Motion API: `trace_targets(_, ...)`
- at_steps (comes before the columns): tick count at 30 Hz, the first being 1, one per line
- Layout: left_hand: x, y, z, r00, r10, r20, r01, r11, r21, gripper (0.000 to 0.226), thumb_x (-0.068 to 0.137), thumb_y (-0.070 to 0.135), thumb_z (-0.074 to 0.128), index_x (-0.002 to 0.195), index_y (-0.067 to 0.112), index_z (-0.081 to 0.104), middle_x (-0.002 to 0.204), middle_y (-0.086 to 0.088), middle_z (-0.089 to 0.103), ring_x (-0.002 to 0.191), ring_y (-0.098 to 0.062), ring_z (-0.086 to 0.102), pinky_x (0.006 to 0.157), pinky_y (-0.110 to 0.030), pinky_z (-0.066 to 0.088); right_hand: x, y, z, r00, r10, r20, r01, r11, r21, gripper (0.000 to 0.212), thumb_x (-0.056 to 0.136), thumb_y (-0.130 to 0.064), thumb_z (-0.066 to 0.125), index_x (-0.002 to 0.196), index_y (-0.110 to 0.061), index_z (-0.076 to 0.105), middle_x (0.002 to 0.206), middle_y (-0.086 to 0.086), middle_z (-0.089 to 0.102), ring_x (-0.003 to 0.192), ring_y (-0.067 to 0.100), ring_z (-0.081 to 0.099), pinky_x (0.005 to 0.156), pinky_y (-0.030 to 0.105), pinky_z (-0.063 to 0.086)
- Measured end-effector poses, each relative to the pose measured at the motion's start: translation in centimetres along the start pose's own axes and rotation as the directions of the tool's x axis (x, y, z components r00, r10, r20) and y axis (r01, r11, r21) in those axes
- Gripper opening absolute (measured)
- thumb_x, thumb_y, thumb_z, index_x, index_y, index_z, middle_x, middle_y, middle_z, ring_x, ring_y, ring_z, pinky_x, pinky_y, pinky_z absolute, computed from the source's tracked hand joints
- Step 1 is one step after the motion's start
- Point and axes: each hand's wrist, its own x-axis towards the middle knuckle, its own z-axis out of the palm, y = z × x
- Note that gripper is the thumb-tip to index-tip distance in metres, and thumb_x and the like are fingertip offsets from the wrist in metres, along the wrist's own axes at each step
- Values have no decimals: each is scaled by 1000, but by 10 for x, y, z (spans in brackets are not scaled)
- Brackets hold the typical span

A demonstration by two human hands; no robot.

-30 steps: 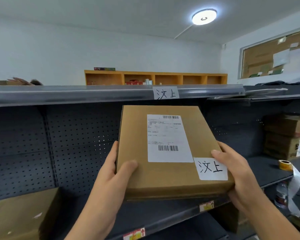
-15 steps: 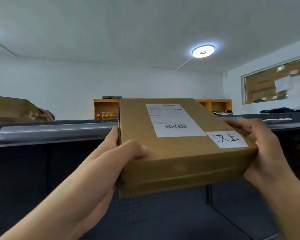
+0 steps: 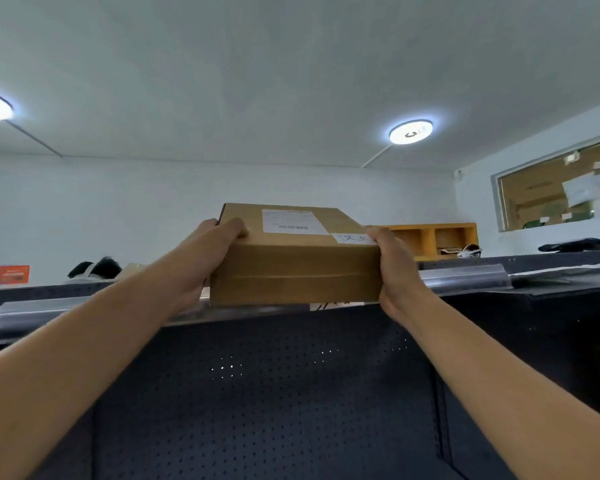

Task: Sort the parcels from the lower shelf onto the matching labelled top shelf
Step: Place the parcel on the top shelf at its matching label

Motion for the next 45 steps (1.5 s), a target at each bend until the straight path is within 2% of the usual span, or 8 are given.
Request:
trace_targets(13, 109, -19, -27, 991, -125, -56, 131, 984, 122, 27, 101, 43, 47, 94, 18, 56, 94, -9, 59, 88, -28, 62, 88, -45, 56, 110, 25, 47, 991, 133, 8, -126, 955, -268, 34, 87, -50, 39, 85, -19, 51, 90, 11, 51, 90, 29, 51, 79, 44, 40)
trace_targets(18, 128, -29, -29, 988, -138, -64, 148, 972, 183, 23, 101, 38, 49, 98, 16, 55, 95, -10, 57, 79, -25, 60, 65, -37, 54, 123, 38, 53, 986, 165, 22, -141, 895, -422, 52, 88, -57, 37, 105, -13, 58, 102, 12, 59, 98, 32, 59, 84, 45, 49)
trace_targets(21, 138, -40, -31, 986, -159, -47, 165, 962, 216, 25, 99, 37, 51, 111, 14, 55, 96, -10, 57, 79, -25, 58, 69, -40, 55, 126, 41, 52, 980, 193, 50, -146, 868, -475, 52, 96, -53, 39, 111, -9, 62, 109, 17, 65, 106, 35, 64, 86, 44, 53)
trace_targets(27, 138, -46, -27, 984, -162, -70, 171, 970, 171, 35, 98, 39, 53, 122, 13, 56, 98, -8, 60, 84, -28, 65, 60, -38, 55, 128, 39, 46, 984, 162, 71, -101, 841, -531, 35, 100, -43, 41, 88, -14, 56, 95, 13, 57, 86, 28, 55, 79, 41, 44)
trace_targets(30, 139, -50, -24, 979, 13, -203, 54, 946, 319, 37, 91, 41, 50, 103, 11, 66, 101, -11, 70, 85, -30, 67, 69, -36, 56, 124, 38, 51, 999, 23, 28, 3, 719, -695, 39, 106, -39, 35, 97, -8, 57, 92, 14, 58, 79, 25, 53, 73, 36, 41)
trace_targets(33, 135, -51, -24, 868, 443, -225, -116, 622, 774, 35, 96, 37, 46, 84, 17, 73, 96, -10, 76, 81, -30, 65, 67, -32, 44, 116, 37, 56, 970, -241, 8, 128, 484, -866, 42, 109, -32, 34, 95, -6, 62, 90, 13, 63, 81, 29, 61, 64, 33, 37)
trace_targets(36, 123, -51, -21, 733, 663, -151, -209, 431, 878, 37, 101, 35, 46, 107, 18, 77, 107, -4, 75, 92, -30, 69, 73, -34, 47, 103, 36, 57, 910, -411, 48, 219, 380, -899, 35, 106, -34, 42, 103, -8, 64, 94, 9, 64, 81, 26, 59, 56, 28, 33)
trace_targets(45, 60, -63, -14, 675, 733, -80, -386, 445, 808, 34, 101, 32, 51, 129, 23, 68, 128, 5, 65, 110, -19, 64, 77, -32, 47, 33, 42, 66, 775, -550, 311, 500, 234, -834, 36, 96, -31, 59, 128, -14, 64, 129, 7, 64, 121, 26, 56, 97, 39, 52)
